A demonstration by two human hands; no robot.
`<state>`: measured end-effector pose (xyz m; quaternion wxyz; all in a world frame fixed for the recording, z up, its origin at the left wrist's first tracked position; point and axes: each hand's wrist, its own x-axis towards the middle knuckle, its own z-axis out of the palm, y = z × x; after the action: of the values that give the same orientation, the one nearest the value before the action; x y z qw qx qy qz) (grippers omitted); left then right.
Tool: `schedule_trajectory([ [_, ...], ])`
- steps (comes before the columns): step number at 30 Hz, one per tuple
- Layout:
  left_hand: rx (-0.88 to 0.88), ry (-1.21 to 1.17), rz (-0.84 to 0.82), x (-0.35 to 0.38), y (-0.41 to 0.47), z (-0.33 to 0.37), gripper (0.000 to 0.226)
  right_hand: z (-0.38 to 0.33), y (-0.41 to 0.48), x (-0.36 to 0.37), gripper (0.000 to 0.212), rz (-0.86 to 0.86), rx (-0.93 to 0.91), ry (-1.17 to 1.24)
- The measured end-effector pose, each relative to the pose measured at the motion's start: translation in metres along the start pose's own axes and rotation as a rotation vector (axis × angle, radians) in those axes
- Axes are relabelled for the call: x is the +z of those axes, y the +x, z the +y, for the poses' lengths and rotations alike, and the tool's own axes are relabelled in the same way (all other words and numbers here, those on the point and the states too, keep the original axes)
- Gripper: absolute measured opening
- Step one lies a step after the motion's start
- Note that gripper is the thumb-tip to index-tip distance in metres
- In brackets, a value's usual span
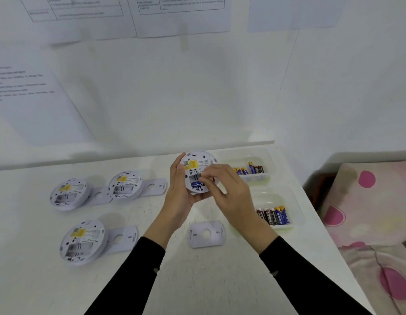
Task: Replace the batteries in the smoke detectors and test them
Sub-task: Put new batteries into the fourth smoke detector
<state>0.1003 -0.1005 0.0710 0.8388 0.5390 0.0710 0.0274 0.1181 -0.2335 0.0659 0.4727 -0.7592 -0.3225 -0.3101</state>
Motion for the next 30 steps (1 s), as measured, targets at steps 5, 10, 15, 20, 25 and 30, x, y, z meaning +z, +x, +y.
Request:
schedule_trajectory([
  [5, -0.041, 0.009, -0.002, -0.002, -0.001, -0.002, 0.04, 0.007, -0.005, 0.009, 0.008, -0.049, -0.234, -0.255],
  [10, -0.125, -0.074, -0.065, -0.008, -0.003, 0.0, 0.052, 0.009, -0.006, 0.008, 0.016, -0.068, -0.099, -0.13],
  [15, -0.198, -0.222, -0.14, -0.015, -0.006, 0.008, 0.056, -0.001, 0.007, -0.015, 0.026, 0.001, 0.648, 0.342],
  [20, -0.174, -0.163, -0.228, -0.019, -0.009, 0.009, 0.059, 0.008, 0.016, -0.031, 0.034, -0.105, 1.143, 0.97],
  [25, -0.151, -0.119, -0.261, -0.024, -0.009, 0.008, 0.059, 0.009, 0.02, -0.035, 0.037, -0.105, 1.266, 1.16],
  [30, -0.143, -0.111, -0.264, -0.026, -0.007, 0.005, 0.06, 0.01, 0.021, -0.033, 0.039, -0.074, 1.322, 1.203],
])
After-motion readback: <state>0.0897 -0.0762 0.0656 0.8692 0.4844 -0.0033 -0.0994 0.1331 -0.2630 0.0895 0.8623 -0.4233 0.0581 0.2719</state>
